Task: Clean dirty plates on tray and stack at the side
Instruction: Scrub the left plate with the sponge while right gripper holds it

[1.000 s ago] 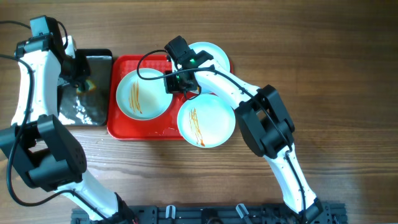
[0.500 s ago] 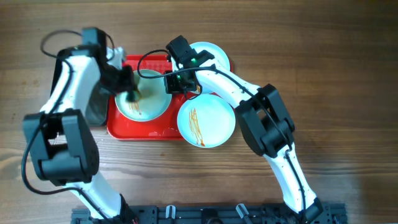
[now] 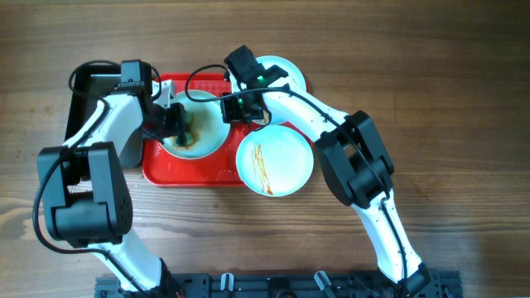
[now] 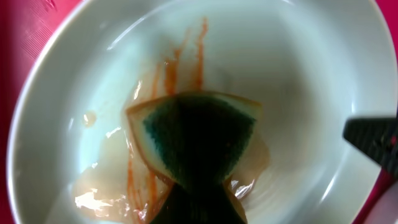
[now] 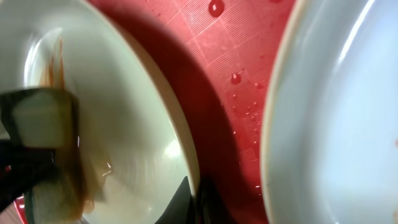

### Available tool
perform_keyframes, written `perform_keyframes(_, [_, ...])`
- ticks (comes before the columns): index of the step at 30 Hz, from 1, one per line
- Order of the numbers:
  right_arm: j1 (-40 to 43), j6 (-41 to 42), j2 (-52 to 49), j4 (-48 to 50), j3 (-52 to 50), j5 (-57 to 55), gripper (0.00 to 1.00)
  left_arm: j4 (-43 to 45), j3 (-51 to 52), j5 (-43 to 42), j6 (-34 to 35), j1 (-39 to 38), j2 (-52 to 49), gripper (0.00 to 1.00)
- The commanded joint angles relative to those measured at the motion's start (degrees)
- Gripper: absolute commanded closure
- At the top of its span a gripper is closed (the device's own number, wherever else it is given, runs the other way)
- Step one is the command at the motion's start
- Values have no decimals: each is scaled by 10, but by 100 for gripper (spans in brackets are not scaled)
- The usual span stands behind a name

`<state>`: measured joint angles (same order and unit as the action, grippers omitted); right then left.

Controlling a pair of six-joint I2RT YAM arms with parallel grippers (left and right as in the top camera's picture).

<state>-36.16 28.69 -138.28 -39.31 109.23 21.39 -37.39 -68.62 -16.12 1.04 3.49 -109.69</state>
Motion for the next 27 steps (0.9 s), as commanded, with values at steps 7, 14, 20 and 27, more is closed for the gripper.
perform_keyframes(7, [-2,-2,-17,1,6,10,96,28,7,181,126,-10,-2,96])
perform_keyframes(14, [-2,-2,-17,-1,6,10,96,12,7,-70,47,-47,-2,96])
perform_keyframes(20, [-2,-3,-17,-2,6,10,96,141,7,49,125,-46,-6,96])
perform_keyframes(27, [-2,-3,-17,-1,6,10,95,-13,7,98,338,-46,-10,96])
